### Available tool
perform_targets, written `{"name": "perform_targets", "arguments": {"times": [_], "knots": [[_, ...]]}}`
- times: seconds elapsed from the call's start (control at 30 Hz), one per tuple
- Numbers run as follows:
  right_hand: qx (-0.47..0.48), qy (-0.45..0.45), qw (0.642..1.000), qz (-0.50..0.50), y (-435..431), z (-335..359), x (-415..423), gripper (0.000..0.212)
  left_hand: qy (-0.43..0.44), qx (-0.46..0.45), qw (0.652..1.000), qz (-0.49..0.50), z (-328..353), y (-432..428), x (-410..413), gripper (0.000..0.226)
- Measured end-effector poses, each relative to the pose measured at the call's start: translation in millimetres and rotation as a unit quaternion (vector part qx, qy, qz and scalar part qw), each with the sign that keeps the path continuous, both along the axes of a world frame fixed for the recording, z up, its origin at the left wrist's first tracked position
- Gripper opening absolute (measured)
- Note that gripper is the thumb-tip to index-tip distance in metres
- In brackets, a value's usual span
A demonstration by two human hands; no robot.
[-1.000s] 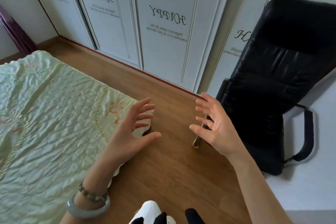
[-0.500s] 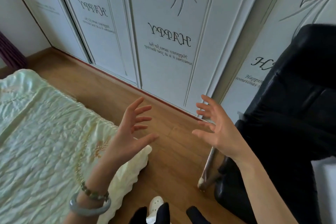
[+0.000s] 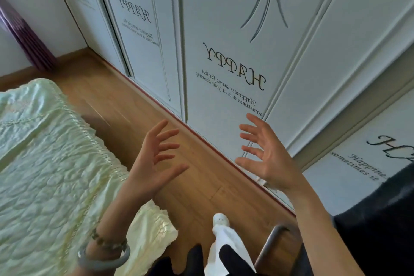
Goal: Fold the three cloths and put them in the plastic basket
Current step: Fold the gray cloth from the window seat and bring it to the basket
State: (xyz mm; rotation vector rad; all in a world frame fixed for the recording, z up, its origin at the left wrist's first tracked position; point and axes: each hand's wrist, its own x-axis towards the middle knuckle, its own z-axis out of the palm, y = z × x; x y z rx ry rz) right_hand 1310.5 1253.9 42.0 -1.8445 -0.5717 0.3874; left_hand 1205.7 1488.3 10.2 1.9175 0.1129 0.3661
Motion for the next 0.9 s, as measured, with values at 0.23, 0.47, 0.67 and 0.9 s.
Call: {"name": "perform_targets", "arguments": {"times": [0.23, 0.47, 0.67, 0.9], "knots": [[-0.017, 0.012, 0.990, 0.141, 56, -1, 154, 0.086, 0.014, -0.007, 0.990, 0.139, 1, 14, 97, 0.093], [-0.015, 0.018, 0.963, 0.267, 158, -8, 243, 0.087, 0.024, -0.012, 0.962, 0.270, 4, 61, 145, 0.092], [-0.019, 0.009, 0.947, 0.322, 260, -22, 300, 0.087, 0.013, -0.022, 0.945, 0.326, -4, 138, 190, 0.090], [-0.031, -0.012, 0.939, 0.342, 406, -19, 365, 0.088, 0.004, -0.019, 0.939, 0.344, -2, 269, 254, 0.087]]}}
